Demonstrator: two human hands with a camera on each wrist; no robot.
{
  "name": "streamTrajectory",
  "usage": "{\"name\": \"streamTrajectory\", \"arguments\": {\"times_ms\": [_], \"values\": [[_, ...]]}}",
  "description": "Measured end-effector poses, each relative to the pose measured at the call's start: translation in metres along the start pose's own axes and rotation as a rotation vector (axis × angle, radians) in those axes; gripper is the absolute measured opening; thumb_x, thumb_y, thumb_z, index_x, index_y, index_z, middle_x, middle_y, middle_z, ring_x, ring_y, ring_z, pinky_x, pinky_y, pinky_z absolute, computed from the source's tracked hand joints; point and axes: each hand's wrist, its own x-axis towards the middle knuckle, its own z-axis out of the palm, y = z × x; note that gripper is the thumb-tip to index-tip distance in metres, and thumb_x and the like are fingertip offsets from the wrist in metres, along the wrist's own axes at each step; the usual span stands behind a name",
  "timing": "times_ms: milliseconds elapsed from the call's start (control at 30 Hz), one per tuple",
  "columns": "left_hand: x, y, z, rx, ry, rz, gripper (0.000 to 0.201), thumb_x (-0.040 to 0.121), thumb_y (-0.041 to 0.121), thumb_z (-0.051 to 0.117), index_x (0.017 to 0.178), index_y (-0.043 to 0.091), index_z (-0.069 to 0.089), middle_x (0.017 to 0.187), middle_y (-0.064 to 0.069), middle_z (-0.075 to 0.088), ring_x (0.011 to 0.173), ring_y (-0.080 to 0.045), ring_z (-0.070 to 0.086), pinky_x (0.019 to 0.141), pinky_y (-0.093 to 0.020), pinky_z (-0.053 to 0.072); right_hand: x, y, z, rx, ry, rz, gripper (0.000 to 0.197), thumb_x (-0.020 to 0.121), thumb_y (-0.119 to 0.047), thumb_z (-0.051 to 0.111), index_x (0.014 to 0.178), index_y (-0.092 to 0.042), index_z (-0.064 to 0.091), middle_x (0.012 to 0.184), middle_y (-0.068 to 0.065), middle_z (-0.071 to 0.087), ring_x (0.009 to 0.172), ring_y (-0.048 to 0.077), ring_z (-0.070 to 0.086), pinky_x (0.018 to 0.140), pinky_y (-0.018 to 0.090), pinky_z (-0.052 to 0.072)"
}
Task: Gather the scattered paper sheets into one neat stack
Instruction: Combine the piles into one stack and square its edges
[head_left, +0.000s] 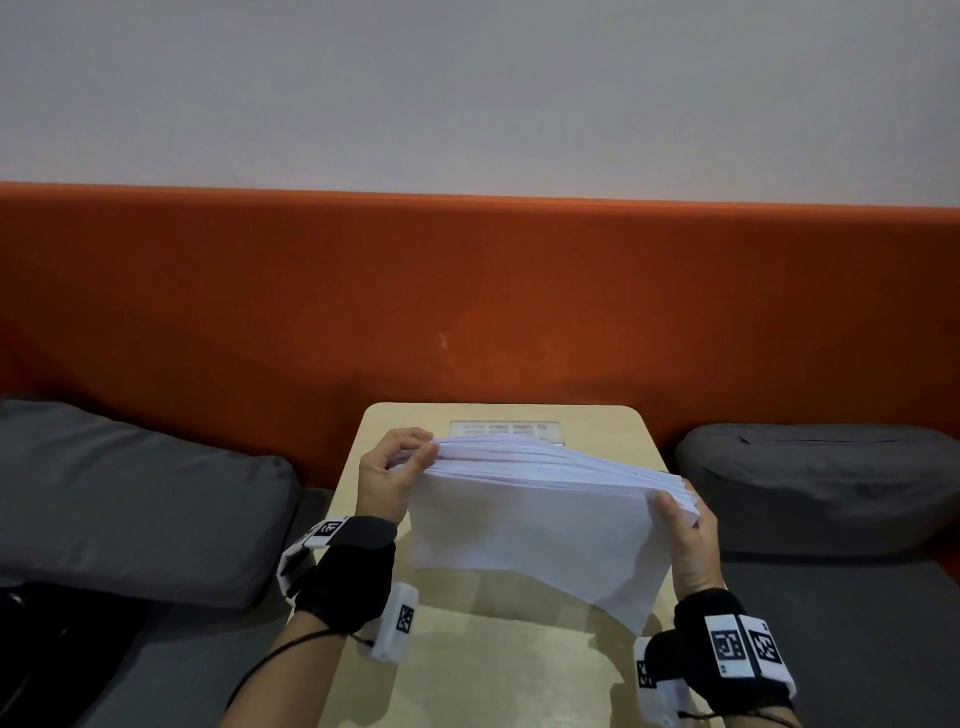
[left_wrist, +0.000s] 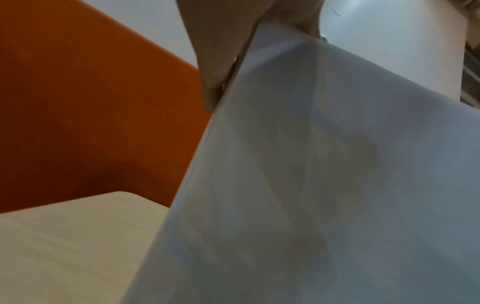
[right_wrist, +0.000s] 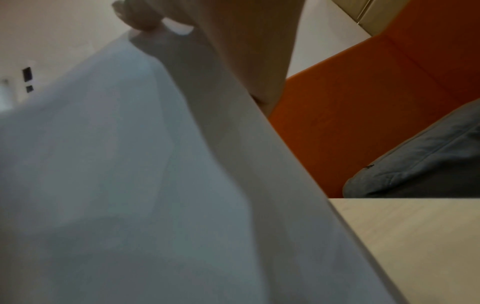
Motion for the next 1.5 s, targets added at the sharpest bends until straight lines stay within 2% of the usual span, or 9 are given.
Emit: {"name": "streamTrajectory", "arguments": {"times_ms": [200,367,500,600,767,933,1033,1167,1500], "values": [[0.005,0.0,-0.01,-0.107,-0.021,-0.136,0.017,0.065,0.034,0.07,0.059,0.021,0.061,0.09,0.004,0.065,0.082,-0.001,0.06,0.075,-0.017,0.043,0.001,-0.001,-0.003,-0.017,-0.008,0.024,0.055,0.047,-0.051,0.066,0.089,-0.015,0.063,0.089,0.006,0.064,0.068,0.002,0.064,0.06,0.014,0.05],[0.004,-0.008,-0.012,-0.197,0.009,-0.147,0.037,0.071,0.052,0.06,0.093,0.023,0.054,0.102,0.001,0.064,0.098,-0.017,0.057,0.091,-0.039,0.041,0.0,0.0,-0.009,-0.024,-0.059,0.059,0.063,0.038,-0.047,0.073,0.093,-0.018,0.063,0.087,0.001,0.068,0.075,0.009,0.066,0.064,0.017,0.052],[-0.01,-0.015,0.004,-0.335,0.077,-0.198,0.082,0.055,0.088,0.049,0.097,0.018,0.055,0.083,0.006,0.071,0.079,-0.008,0.067,0.069,-0.018,0.054,-0.002,0.003,-0.007,-0.087,-0.125,0.115,0.067,0.032,-0.041,0.08,0.093,-0.018,0.065,0.086,-0.002,0.072,0.078,0.009,0.068,0.067,0.024,0.05],[-0.01,-0.003,0.016,-0.431,0.057,-0.225,0.087,0.05,0.092,0.046,0.093,0.016,0.056,0.072,0.007,0.071,0.069,-0.011,0.068,0.052,-0.013,0.051,-0.001,0.0,-0.005,-0.082,-0.14,0.135,0.064,0.034,-0.039,0.08,0.094,-0.019,0.066,0.086,-0.003,0.074,0.079,0.009,0.069,0.064,0.019,0.051],[-0.001,0.009,0.019,-0.421,0.023,-0.201,0.111,0.021,0.097,0.05,0.097,0.017,0.054,0.08,0.001,0.068,0.066,-0.004,0.068,0.053,-0.014,0.051,0.002,-0.005,-0.003,-0.078,-0.12,0.156,0.047,0.045,-0.025,0.082,0.089,-0.019,0.066,0.078,-0.003,0.073,0.068,0.006,0.069,0.057,0.019,0.049],[-0.016,-0.009,0.004,-0.181,-0.039,-0.119,0.123,0.03,0.097,0.049,0.125,0.019,0.039,0.12,-0.003,0.052,0.106,-0.017,0.056,0.08,-0.021,0.052,0.002,-0.005,0.002,-0.079,-0.055,0.137,0.026,0.062,-0.014,0.081,0.083,-0.018,0.066,0.069,-0.003,0.073,0.063,0.009,0.068,0.053,0.019,0.049],[-0.033,-0.023,-0.005,-0.013,-0.135,-0.093,0.109,0.04,0.094,0.052,0.127,0.032,0.031,0.121,0.019,0.056,0.111,0.006,0.054,0.09,-0.016,0.048,0.002,-0.006,0.001,-0.089,-0.048,0.124,0.022,0.075,0.0,0.073,0.085,-0.018,0.065,0.081,-0.002,0.071,0.073,0.013,0.067,0.06,0.024,0.049],[-0.044,-0.026,-0.013,0.132,-0.302,-0.031,0.101,0.038,0.093,0.052,0.126,0.072,0.006,0.124,0.043,0.044,0.112,0.025,0.042,0.094,-0.004,0.036,0.003,-0.007,0.0,-0.094,-0.055,0.134,0.022,0.073,-0.001,0.076,0.083,-0.018,0.067,0.073,-0.005,0.073,0.066,0.004,0.068,0.06,0.022,0.049],[-0.019,-0.033,-0.049,0.587,-0.734,0.199,0.131,0.048,0.076,0.069,0.127,0.056,-0.035,0.144,0.041,-0.013,0.133,0.022,-0.009,0.112,-0.005,0.001,0.005,-0.007,0.001,-0.106,-0.036,0.145,0.032,0.055,-0.022,0.077,0.085,-0.018,0.068,0.087,0.001,0.072,0.086,0.021,0.067,0.073,0.034,0.051]]}}
